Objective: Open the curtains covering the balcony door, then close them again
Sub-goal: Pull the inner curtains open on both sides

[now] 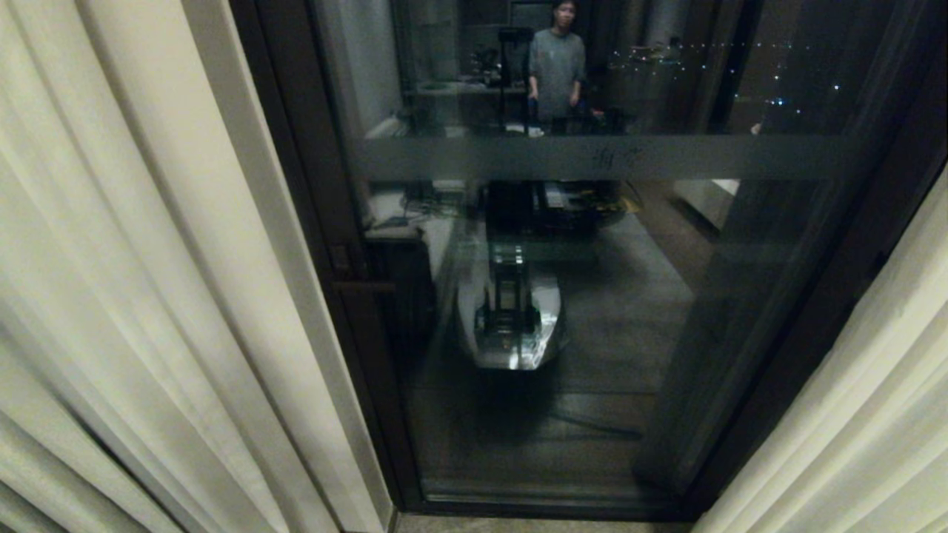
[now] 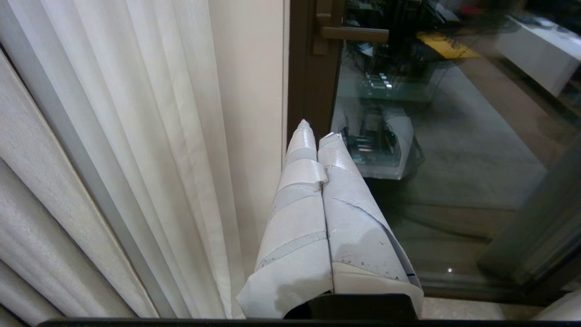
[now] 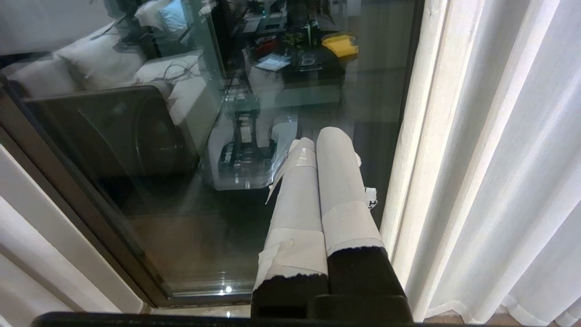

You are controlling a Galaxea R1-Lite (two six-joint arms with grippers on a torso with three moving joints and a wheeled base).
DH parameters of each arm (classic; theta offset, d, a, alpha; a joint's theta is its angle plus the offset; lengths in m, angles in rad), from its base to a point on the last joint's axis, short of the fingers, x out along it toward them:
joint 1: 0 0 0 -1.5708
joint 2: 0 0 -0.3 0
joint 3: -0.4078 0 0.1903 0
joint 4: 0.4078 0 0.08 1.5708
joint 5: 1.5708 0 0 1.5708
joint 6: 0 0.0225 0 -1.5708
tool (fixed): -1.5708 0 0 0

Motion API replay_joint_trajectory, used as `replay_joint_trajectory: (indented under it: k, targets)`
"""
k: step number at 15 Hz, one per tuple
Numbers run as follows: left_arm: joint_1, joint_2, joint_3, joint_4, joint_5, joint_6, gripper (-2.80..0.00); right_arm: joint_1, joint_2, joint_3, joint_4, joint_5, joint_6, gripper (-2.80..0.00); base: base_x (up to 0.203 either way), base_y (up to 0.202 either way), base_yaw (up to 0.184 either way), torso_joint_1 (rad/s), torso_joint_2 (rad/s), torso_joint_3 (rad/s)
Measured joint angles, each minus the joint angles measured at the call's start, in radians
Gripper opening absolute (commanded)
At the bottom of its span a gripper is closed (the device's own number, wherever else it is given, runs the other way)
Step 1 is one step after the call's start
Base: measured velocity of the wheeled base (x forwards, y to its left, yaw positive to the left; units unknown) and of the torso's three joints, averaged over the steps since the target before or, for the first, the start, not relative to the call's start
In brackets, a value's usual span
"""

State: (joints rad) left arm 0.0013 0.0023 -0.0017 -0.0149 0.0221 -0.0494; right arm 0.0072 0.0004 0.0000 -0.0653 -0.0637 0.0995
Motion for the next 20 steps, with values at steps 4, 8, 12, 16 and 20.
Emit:
replay_joint_trajectory:
  k: [4, 8, 12, 16, 20]
  targets:
    - [0.000, 0.000, 0.000, -0.001, 0.000, 0.001, -2.80, 0.000, 0.000, 0.000, 0.000, -0.001, -0.001, -2.80, 0.000, 0.000, 0.000, 0.000, 0.00, 0.000]
    - [0.000, 0.000, 0.000, -0.001, 0.000, 0.001, -2.80, 0.000, 0.000, 0.000, 0.000, 0.000, 0.000, -2.80, 0.000, 0.000, 0.000, 0.000, 0.00, 0.000]
    - [0.000, 0.000, 0.000, 0.000, -0.001, 0.001, -2.80, 0.000, 0.000, 0.000, 0.000, 0.000, 0.000, -2.80, 0.000, 0.000, 0.000, 0.000, 0.00, 0.000]
    - [-0.001, -0.001, 0.000, 0.000, 0.000, 0.001, -2.80, 0.000, 0.000, 0.000, 0.000, 0.001, 0.000, -2.80, 0.002, -0.054, 0.003, 0.000, 0.00, 0.000]
    - [0.000, -0.001, 0.000, 0.000, -0.001, 0.001, -2.80, 0.000, 0.000, 0.000, 0.000, -0.001, -0.001, -2.80, 0.000, -0.192, -0.001, 0.004, 0.00, 0.001]
